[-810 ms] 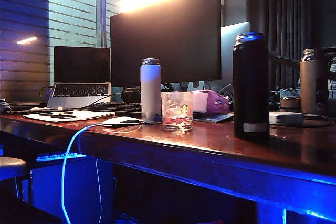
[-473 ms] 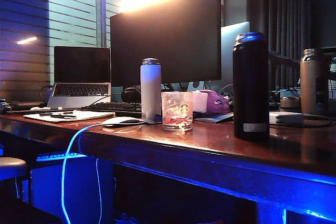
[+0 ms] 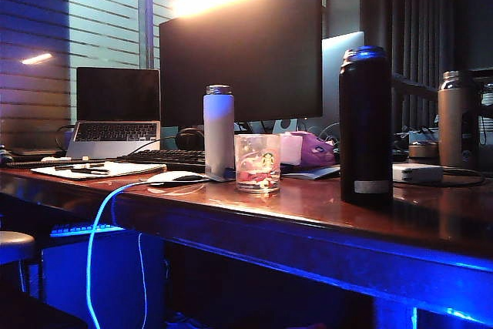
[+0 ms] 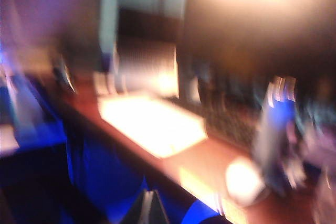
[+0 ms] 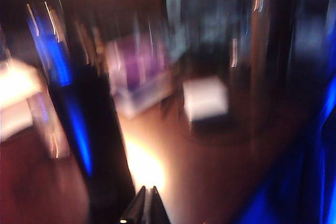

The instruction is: Pick up the black thermos, pour a little water from inside into the glass cup, then place the black thermos back on the table.

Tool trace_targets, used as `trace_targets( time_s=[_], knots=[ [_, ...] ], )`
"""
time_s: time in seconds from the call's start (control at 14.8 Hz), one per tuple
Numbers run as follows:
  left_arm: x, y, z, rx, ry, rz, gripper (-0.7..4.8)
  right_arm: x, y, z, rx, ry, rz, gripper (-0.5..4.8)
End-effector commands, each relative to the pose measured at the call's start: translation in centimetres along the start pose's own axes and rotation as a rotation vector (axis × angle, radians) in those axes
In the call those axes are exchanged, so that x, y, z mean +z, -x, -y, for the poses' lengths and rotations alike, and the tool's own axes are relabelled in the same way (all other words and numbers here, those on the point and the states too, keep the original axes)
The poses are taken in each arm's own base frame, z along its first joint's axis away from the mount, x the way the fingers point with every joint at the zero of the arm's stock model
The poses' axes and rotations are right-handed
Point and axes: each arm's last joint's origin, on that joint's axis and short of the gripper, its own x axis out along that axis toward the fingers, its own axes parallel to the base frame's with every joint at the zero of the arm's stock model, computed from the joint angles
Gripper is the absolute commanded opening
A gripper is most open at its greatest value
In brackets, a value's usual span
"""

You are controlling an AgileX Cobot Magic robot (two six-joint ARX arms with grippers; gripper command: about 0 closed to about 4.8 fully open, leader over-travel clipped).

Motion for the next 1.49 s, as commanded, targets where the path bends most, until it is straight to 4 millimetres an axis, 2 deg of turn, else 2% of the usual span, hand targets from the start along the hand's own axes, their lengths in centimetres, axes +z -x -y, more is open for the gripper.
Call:
trace_targets(
  time_s=[0.07, 0.2, 0.34, 0.41, 0.54, 0.68, 0.81, 0.95, 1.08, 1.28, 1.49],
  knots=[
    [4.8, -1.4, 0.6, 0.029, -0.102, 0.039, -0.05, 2.7, 0.2, -0.2, -0.036, -0.008, 0.058, -0.01],
    [8.9, -4.6, 1.4, -0.030, -0.158, -0.020, -0.05, 3.7, -0.4, -0.4, -0.041, 0.021, 0.021, -0.01],
    [12.8, -9.3, 2.6, -0.211, -0.196, -0.152, -0.05, 4.9, -1.6, -0.6, -0.046, 0.023, -0.020, -0.01],
    [14.3, -11.8, 3.3, -0.331, -0.210, -0.238, -0.05, 5.5, -2.4, -0.7, -0.048, 0.024, -0.035, -0.01],
    [15.4, -15.0, 4.1, -0.569, -0.214, -0.385, -0.05, 6.1, -4.2, -0.9, -0.048, 0.026, -0.074, -0.01],
    [15.4, -15.8, 4.8, -0.721, -0.195, -0.511, -0.05, 5.8, -6.2, -1.2, -0.020, 0.027, -0.137, -0.01],
    [14.6, -15.0, 6.0, -0.804, -0.307, -0.562, -0.05, 4.9, -7.7, -1.6, 0.015, 0.029, -0.192, -0.01],
    [13.8, -14.4, 6.5, -0.778, -0.373, -0.655, -0.05, 4.1, -8.3, -2.1, 0.080, 0.023, -0.237, -0.01],
    [13.9, -14.5, 6.6, -0.772, -0.380, -0.648, -0.05, 4.2, -8.4, -2.1, 0.099, -0.008, -0.232, -0.01],
    [14.1, -15.6, 6.8, -0.732, -0.367, -0.589, -0.05, 3.6, -9.2, -2.2, 0.117, -0.022, -0.257, -0.01],
    [13.0, -16.7, 6.9, -0.726, -0.337, -0.637, -0.05, 3.2, -10.0, -2.4, 0.167, -0.046, -0.261, -0.01]
  ],
)
